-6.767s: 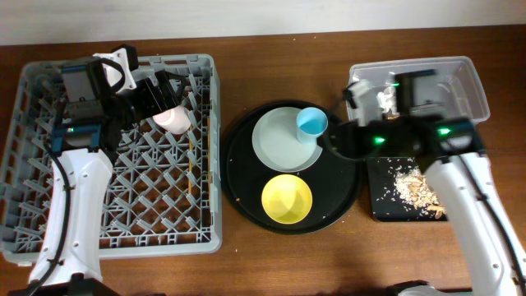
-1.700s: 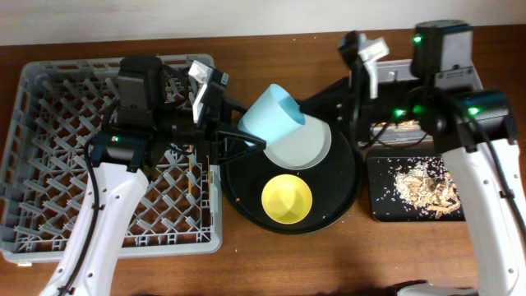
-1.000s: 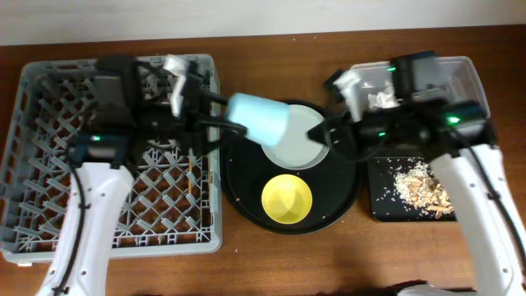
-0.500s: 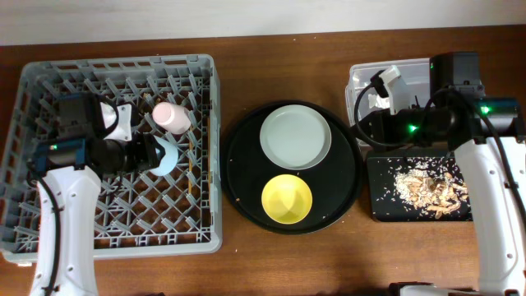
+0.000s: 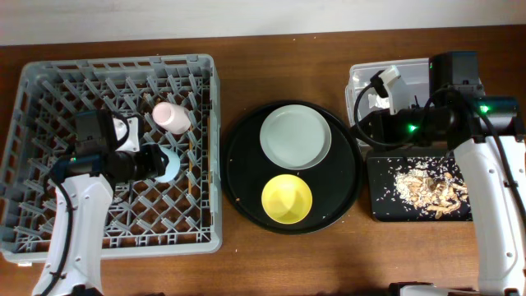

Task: Sort waste into correct bins and load items into the dishwasher rack
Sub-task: 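Lower the blue cup into the rack and open the left gripper, then move the left gripper to the yellow bowl and grasp its rim, then lift the yellow bowl and place it upright in the rack, then release the yellow bowl and move the left gripper back to the tray, then grasp the white plate's edge with the left gripper, then lift the white plate and carry it over the dish rack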

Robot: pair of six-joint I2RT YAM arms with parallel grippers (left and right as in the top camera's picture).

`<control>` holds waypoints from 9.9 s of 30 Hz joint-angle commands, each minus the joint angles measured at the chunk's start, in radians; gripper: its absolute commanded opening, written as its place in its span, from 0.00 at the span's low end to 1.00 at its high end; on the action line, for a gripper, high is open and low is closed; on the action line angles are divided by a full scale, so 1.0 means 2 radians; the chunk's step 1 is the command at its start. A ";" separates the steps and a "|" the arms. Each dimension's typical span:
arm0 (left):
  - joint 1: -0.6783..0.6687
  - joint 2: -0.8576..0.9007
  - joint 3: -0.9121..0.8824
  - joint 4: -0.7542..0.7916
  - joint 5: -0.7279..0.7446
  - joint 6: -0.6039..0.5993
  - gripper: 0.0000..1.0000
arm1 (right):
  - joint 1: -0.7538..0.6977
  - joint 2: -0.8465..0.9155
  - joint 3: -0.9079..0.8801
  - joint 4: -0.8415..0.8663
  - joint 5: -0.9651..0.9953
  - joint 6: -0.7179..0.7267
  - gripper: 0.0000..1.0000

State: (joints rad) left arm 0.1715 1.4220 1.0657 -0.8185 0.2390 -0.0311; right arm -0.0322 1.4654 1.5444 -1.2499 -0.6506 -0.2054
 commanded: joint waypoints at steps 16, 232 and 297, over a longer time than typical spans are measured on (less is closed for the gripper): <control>0.000 -0.038 0.027 -0.006 0.040 -0.005 0.15 | -0.002 0.003 -0.002 -0.006 0.010 0.001 0.21; -0.151 0.274 0.300 0.028 -0.213 -0.069 0.01 | -0.002 0.003 -0.002 -0.006 0.019 0.001 0.99; -0.373 0.410 0.262 0.067 -0.161 -0.200 0.32 | -0.002 0.003 -0.002 -0.005 0.019 0.001 0.99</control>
State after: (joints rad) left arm -0.5682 2.1857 1.5970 -0.6823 -0.1085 -0.4229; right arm -0.0322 1.4731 1.5394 -1.2606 -0.6128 -0.2058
